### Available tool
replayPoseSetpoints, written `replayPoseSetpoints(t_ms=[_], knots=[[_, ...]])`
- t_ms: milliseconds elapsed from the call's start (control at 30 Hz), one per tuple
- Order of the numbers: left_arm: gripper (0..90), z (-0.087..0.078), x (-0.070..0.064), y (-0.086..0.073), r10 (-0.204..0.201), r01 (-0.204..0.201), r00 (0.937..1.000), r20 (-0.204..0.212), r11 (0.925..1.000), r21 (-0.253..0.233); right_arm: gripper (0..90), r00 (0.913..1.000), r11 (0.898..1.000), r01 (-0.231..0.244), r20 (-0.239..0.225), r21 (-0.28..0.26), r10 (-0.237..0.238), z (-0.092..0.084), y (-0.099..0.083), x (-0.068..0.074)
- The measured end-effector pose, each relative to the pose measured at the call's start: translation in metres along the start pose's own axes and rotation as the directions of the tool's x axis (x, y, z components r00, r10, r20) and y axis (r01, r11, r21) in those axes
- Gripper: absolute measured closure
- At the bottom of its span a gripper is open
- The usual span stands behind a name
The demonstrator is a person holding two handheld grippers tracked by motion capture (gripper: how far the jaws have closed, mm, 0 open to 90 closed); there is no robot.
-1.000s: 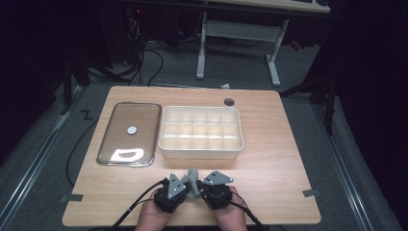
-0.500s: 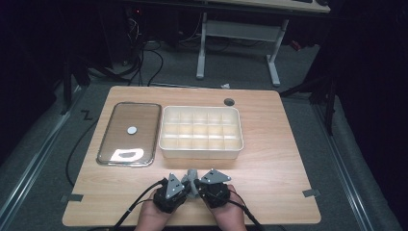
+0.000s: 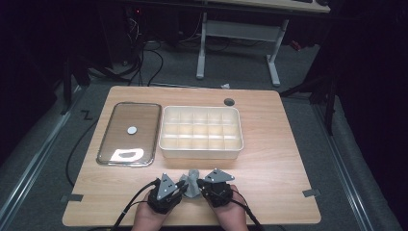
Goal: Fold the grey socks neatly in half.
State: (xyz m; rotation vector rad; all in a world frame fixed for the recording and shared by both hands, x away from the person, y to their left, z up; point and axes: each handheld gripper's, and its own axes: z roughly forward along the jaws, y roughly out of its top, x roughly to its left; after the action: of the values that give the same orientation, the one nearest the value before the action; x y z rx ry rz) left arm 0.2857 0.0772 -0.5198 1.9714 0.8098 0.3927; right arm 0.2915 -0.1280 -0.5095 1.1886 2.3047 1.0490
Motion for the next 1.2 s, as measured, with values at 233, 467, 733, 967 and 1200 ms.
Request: replayPoseSetpoints(t_ms=[233,467,733,967,1200], knots=[[80.9,-0.008,0.029,-0.011,-0.066,0.071,0.9959,-0.061,0.994,0.082,88.9,1.0,1.0,-0.006,-0.002,0.0,0.006,-0.001,-0.001,-0.001],[81.3,0.001,0.017,-0.014,-0.028,0.033,0.9988,-0.039,0.9902,0.135,89.1,1.0,1.0,-0.004,-0.002,0.005,0.004,-0.003,-0.001,0.0],[82.0,0.007,0.003,-0.01,-0.008,0.009,0.9999,-0.007,0.9904,0.138,89.3,0.9998,1.0,0.021,-0.007,0.012,-0.021,-0.004,0.004,0.005],[83.2,0.016,-0.007,-0.003,0.017,-0.02,0.9996,0.023,0.9897,0.142,89.4,0.9994,0.999,0.034,0.0,0.015,-0.034,-0.006,0.006,0.007],[85.9,0.025,-0.011,0.0,0.031,-0.042,0.9973,0.066,0.9866,0.158,89.3,0.9993,0.999,0.034,0.016,0.023,-0.034,-0.009,0.003,0.003]])
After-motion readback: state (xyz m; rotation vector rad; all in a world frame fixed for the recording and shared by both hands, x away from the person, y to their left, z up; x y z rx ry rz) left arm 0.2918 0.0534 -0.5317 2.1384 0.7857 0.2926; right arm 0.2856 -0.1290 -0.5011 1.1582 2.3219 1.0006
